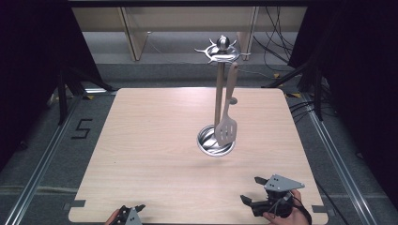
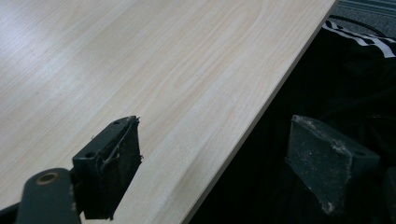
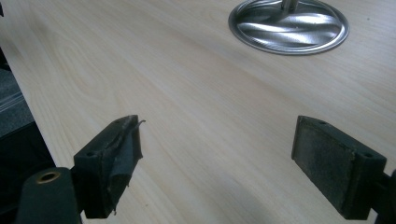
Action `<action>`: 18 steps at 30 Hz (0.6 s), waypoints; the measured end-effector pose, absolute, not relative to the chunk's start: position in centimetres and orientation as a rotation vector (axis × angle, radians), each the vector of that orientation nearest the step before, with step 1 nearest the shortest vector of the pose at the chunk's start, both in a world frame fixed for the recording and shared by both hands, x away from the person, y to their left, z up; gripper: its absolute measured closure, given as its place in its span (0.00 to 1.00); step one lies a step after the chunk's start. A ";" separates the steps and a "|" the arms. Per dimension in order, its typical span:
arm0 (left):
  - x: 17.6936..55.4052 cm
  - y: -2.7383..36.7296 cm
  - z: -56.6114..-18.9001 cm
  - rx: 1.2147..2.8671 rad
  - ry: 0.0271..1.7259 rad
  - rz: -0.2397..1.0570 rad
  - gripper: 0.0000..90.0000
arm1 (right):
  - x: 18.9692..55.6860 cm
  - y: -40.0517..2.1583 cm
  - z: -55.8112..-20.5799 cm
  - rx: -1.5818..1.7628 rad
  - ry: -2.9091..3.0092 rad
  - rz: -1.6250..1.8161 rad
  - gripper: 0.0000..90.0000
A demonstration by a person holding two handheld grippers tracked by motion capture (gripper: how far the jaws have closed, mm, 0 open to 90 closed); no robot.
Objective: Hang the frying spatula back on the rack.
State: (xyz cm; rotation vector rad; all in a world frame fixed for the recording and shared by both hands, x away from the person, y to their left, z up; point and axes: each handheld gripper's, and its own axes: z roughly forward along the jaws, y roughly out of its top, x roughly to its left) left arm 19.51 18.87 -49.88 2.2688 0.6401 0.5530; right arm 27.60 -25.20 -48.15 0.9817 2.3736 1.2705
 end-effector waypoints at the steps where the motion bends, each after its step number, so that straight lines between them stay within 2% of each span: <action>1: 19.5 18.9 -49.9 2.269 0.643 0.551 0.19 | 27.5 -25.2 -48.2 0.986 2.384 1.273 0.19; 18: 19.6 19.0 -49.9 2.284 0.634 0.562 0.19 | 26.4 -25.7 -48.6 1.003 2.362 1.266 0.19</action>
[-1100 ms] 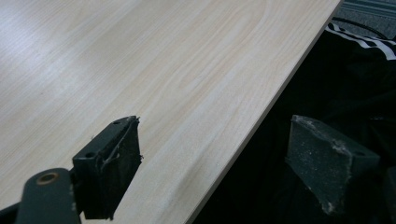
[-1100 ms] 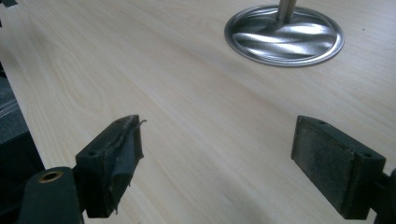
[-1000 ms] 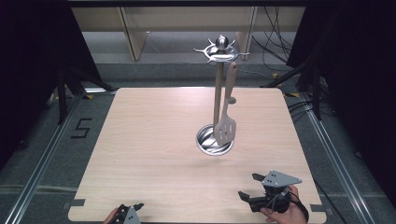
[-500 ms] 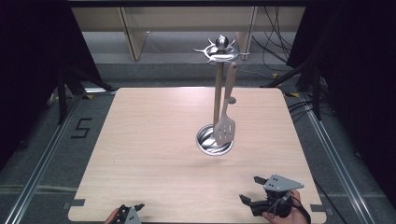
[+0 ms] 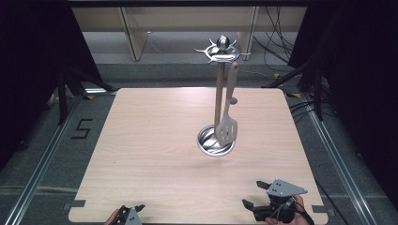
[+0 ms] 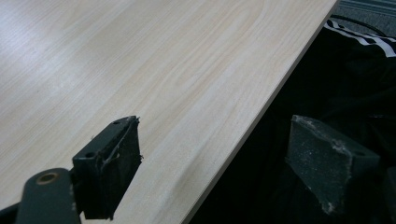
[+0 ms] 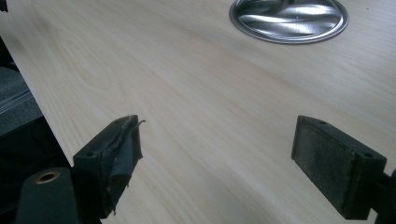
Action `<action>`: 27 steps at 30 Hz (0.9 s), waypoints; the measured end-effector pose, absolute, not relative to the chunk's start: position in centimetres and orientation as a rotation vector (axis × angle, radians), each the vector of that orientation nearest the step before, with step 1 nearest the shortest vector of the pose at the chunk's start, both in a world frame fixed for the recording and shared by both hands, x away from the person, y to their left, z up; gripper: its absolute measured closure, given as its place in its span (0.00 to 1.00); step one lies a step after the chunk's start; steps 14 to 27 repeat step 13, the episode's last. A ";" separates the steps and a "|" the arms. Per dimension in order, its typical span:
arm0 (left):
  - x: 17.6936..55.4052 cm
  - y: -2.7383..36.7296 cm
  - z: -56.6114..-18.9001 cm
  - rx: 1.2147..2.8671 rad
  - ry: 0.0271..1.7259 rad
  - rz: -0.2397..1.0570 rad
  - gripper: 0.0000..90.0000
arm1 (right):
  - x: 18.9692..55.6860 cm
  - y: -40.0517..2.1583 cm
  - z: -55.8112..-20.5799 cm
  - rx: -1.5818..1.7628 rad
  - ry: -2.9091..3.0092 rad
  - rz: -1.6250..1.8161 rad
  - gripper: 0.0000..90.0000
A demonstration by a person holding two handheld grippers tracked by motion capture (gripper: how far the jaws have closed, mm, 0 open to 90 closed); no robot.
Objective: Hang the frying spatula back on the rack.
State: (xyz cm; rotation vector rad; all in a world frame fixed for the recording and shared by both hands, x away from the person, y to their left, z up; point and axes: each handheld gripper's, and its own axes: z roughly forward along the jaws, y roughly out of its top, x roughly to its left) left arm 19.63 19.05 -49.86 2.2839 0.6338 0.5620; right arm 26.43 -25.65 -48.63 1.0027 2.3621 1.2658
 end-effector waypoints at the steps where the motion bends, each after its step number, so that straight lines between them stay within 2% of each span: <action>1: 19.6 19.1 -49.8 2.283 0.636 0.558 0.19 | 26.3 -25.7 -48.7 1.011 2.366 1.263 0.18; 27: 19.6 19.1 -49.9 2.279 0.642 0.552 0.19 | 25.9 -25.8 -49.0 1.001 2.375 1.253 0.18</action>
